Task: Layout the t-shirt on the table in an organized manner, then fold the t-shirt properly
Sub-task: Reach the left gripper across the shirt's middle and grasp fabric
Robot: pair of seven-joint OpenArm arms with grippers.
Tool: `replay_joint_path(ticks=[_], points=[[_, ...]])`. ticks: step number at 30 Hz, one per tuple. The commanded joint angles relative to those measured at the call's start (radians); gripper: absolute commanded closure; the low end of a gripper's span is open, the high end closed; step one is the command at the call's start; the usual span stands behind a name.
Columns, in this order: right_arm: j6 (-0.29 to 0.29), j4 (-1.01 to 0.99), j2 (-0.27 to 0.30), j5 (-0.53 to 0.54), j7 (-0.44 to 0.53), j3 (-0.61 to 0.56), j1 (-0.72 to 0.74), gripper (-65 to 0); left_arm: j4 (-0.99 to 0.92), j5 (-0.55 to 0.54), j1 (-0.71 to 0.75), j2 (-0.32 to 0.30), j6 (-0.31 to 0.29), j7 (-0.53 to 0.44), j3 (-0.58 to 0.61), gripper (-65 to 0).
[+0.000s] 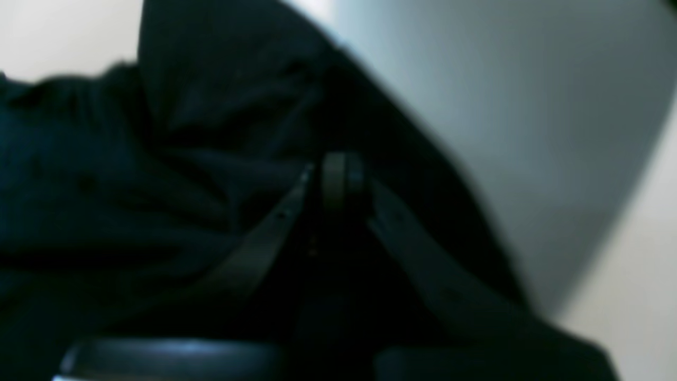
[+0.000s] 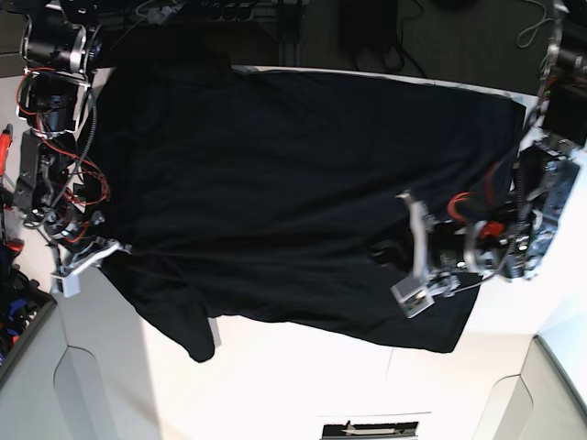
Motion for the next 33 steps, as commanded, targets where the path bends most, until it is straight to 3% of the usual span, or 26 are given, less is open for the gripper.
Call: replay_joint_path(ticks=[1, 7, 11, 14, 19, 24, 28, 33], points=[[0.004, 0.016, 0.0, 0.003, 0.025, 0.003, 0.029, 0.0, -0.012, 0.016, -0.038, 0.04, -0.003, -0.033, -0.008, -12.0], [0.005, 0.02, -0.024, 0.044, -0.071, 0.003, -0.017, 0.0, -0.261, 0.245, -0.119, 0.34, -0.003, -0.152, -0.008, -12.0], [0.039, 0.064, -0.027, 0.172, -0.122, 0.003, -0.097, 0.0, -0.474, 0.341, -0.187, 0.468, -0.003, -0.267, -0.008, -12.0], [0.039, 0.15, -0.045, 0.197, -0.134, 0.003, -0.179, 0.0, -0.568, 0.388, -0.214, 0.531, -0.003, -0.317, -0.008, -12.0], [0.038, 0.32, -0.068, 0.198, -0.131, 0.003, -0.273, 0.0, -0.582, 0.454, -0.238, 0.593, -0.003, -0.355, -0.008, -12.0], [0.03, 0.442, -0.064, 0.176, -0.134, 0.034, -0.267, 0.0, -0.582, 0.517, -0.239, 0.611, 0.023, -0.385, -0.008, -12.0], [0.019, 0.448, -0.057, 0.144, -0.128, 0.059, -0.227, 0.0, -0.583, 0.547, -0.24, 0.611, 0.082, -0.439, -0.008, -12.0], [0.018, 0.438, -0.057, 0.046, -0.051, 0.06, -0.22, 0.0, -0.583, 0.558, -0.242, 0.625, 0.082, -0.479, -0.008, -12.0]])
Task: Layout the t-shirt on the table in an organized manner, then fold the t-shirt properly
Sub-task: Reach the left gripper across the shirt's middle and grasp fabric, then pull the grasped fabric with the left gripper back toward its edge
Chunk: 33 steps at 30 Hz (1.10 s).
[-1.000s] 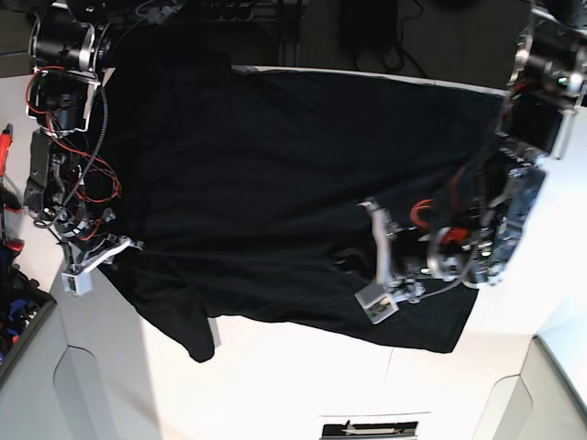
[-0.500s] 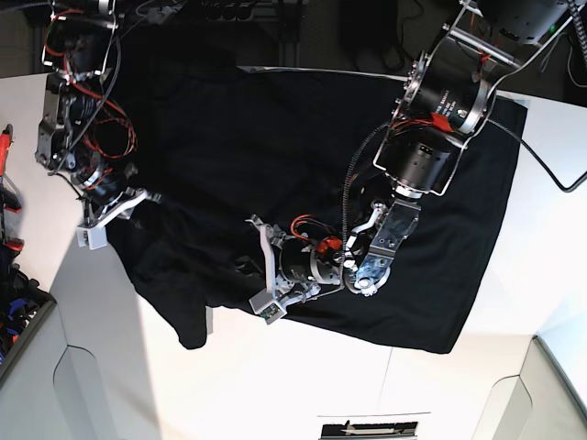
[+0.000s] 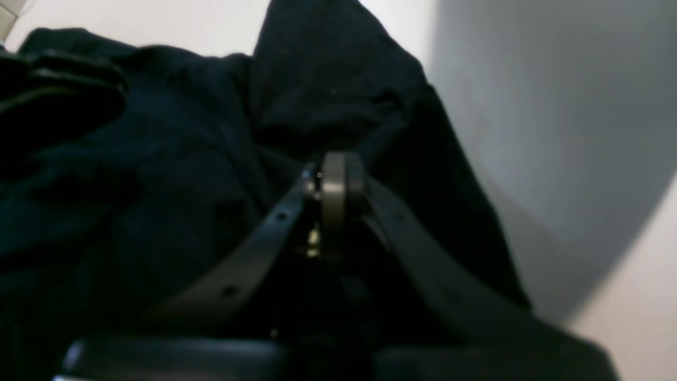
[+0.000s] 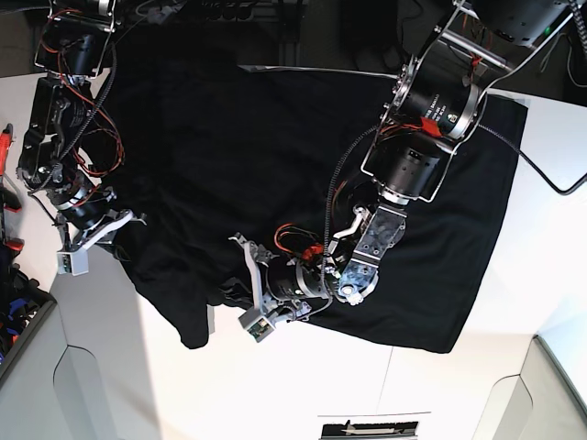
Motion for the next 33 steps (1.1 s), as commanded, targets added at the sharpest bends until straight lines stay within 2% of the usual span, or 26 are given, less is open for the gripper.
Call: replay_joint_path(ticks=[1, 4, 7, 9, 16, 22, 26, 30, 33], points=[[0.006, 0.006, 0.013, -0.008, 0.039, 0.003, 0.019, 0.0, 0.018, 0.001, -0.032, 0.019, 0.0, -0.033, -0.003, -12.0], [0.006, -0.038, 0.013, -0.053, 0.07, 0.003, 0.019, 0.0, 0.013, 0.027, -0.032, 0.04, 0.002, -0.048, -0.003, -11.5], [0.007, -0.104, 0.013, -0.087, 0.121, 0.003, 0.019, 0.0, -0.024, 0.045, -0.032, 0.067, 0.054, -0.059, -0.003, -4.4], [0.007, -0.151, 0.013, -0.106, 0.163, 0.003, 0.018, 0.0, -0.067, 0.085, -0.032, 0.083, 0.068, -0.087, -0.003, -0.3], [0.007, -0.253, 0.013, -0.112, 0.183, 0.003, 0.018, 0.0, -0.232, 0.163, -0.033, 0.107, 0.185, -0.192, -0.004, 0.0], [0.006, -0.253, 0.03, -0.112, 0.175, 0.008, 0.016, 0.0, -0.32, 0.291, -0.041, 0.107, 0.254, -0.202, -0.004, 0.0], [-0.004, -0.253, 0.062, -0.112, 0.171, 0.027, 0.016, 0.0, -0.329, 0.298, -0.049, 0.046, 0.306, -0.185, -0.004, 0.0], [-0.005, -0.253, 0.081, -0.103, 0.171, 0.069, 0.016, 0.0, -0.329, 0.298, -0.061, -0.013, 0.305, -0.143, -0.004, 0.0], [-0.004, -0.253, 0.084, -0.075, 0.171, 0.103, 0.016, 0.0, -0.328, 0.298, -0.07, -0.029, 0.29, -0.13, -0.004, 0.0]])
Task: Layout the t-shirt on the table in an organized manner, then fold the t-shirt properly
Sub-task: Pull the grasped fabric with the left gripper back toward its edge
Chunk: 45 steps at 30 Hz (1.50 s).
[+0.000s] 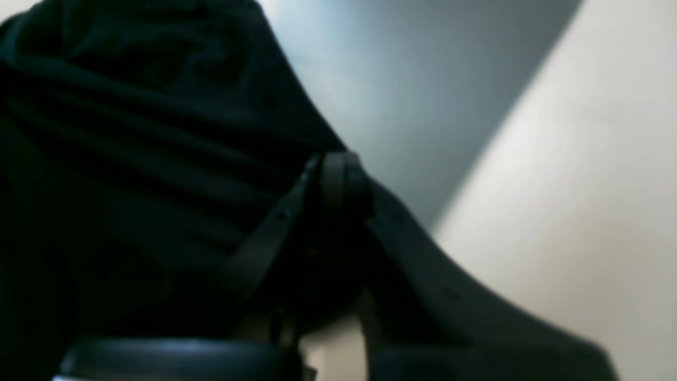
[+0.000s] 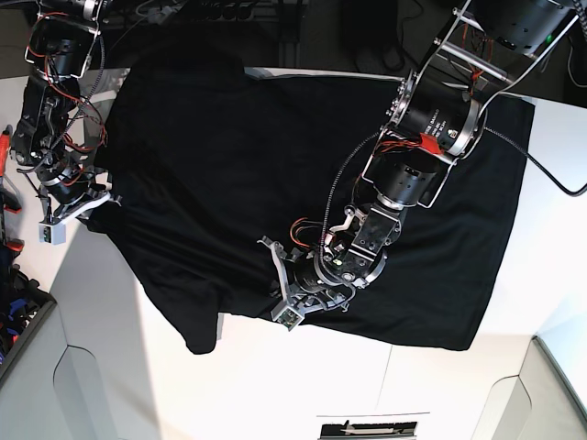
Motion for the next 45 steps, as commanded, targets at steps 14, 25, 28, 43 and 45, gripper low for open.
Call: replay_joint_path(ticks=[14, 25, 28, 43, 45], points=[[0.003, 0.084, 0.023, 0.157, 0.012, 0.022, 0.055, 0.0, 0.283, -0.242, -0.015, 0.023, -0.229, 0.245, -0.002, 0.0], [0.007, -0.033, -0.01, 0.027, 0.019, -0.022, 0.265, 0.0, 0.311, -0.179, -0.015, 0.019, -0.187, 0.159, -0.002, 0.0], [0.006, -0.151, -0.011, -0.005, 0.033, -0.09, 0.301, 0.0, 0.277, -0.125, -0.019, 0.019, -0.013, 0.108, -0.002, 0.0], [0.004, -0.252, 0.032, -0.053, 0.037, -0.171, 0.22, 0.0, 0.014, 0.004, -0.016, -0.041, 0.034, 0.051, -0.002, 0.0], [0.003, -0.251, 0.048, -0.053, 0.036, -0.142, 0.199, 0.0, 0.014, -0.001, -0.015, -0.085, 0.034, 0.09, -0.002, 0.0]])
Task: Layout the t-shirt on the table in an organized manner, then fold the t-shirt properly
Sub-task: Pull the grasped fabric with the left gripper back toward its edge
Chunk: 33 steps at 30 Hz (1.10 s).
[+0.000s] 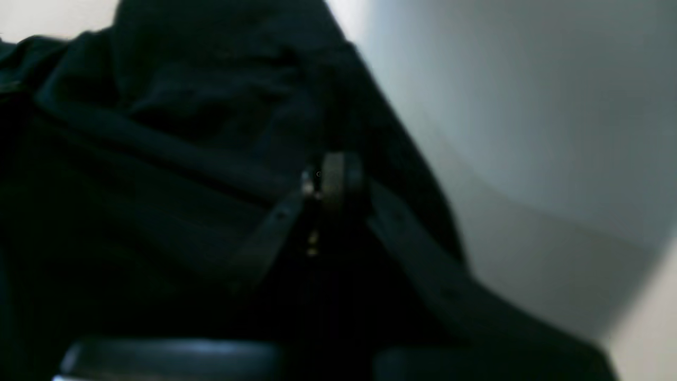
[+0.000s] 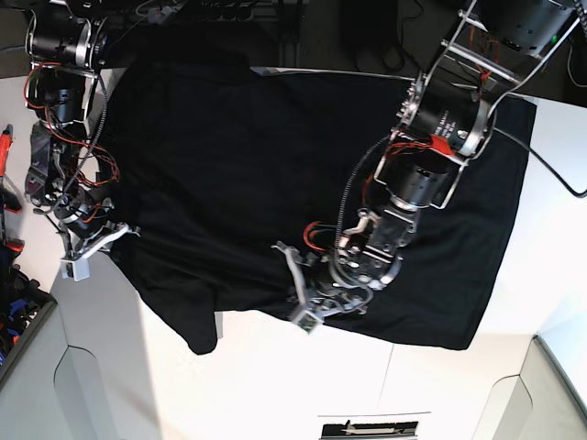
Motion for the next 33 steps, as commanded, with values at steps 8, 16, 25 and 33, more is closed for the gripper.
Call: replay_joint_path(ticks=[8, 16, 25, 33], points=[[-0.019, 0.014, 0.037, 0.054, -0.022, 0.079, -0.033, 0.0, 0.014, 0.028, -0.014, -0.083, -0.056, 0.159, -0.002, 0.0], [-0.019, 0.123, 0.03, 0.087, -0.024, 0.079, -0.033, 0.0, 0.216, -0.179, -0.014, -0.087, -0.234, 0.305, -0.003, 0.0], [-0.019, 0.416, 0.03, 0.159, -0.164, 0.079, -0.05, 0.0, 0.523, -0.357, 0.003, -0.202, -0.269, 0.431, -0.003, -1.6], [0.004, 0.618, 0.029, 0.301, -0.292, 0.079, -0.204, 0.0, 0.603, -0.383, 0.176, -0.359, -0.269, 0.396, -0.041, -1.6]])
